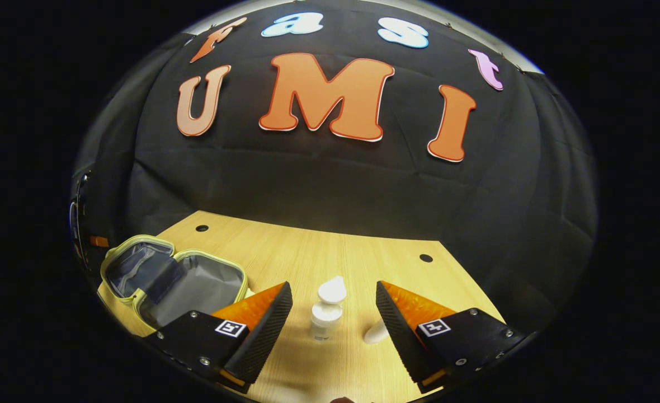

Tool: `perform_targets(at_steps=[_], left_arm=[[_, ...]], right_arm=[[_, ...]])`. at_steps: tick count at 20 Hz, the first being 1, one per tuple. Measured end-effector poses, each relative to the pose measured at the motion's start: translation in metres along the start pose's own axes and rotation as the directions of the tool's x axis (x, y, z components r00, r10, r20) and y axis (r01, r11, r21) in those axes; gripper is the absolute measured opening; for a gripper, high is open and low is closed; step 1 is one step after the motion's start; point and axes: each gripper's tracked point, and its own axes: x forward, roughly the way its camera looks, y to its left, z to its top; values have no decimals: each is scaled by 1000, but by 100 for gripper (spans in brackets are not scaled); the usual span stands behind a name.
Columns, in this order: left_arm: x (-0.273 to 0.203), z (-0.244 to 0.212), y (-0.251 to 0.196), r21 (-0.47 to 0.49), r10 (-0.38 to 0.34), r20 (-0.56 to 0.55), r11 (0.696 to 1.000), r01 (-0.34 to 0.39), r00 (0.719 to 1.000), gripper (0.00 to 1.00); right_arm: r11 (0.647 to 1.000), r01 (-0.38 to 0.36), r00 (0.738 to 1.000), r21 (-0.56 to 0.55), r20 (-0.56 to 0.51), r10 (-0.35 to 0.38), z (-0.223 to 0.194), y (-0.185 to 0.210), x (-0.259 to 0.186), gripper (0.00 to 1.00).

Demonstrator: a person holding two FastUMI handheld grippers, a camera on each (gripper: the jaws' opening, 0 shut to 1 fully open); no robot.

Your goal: First open the suitcase, pack the skin care products into it, and then close the suitcase.

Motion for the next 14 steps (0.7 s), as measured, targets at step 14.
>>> perform_targets(at_steps=[14], left_arm=[[-180, 68, -336, 291, -368, 267, 912, 290, 891, 98]], right_arm=[[998, -33, 982, -59, 184, 43, 26, -79, -5, 96]])
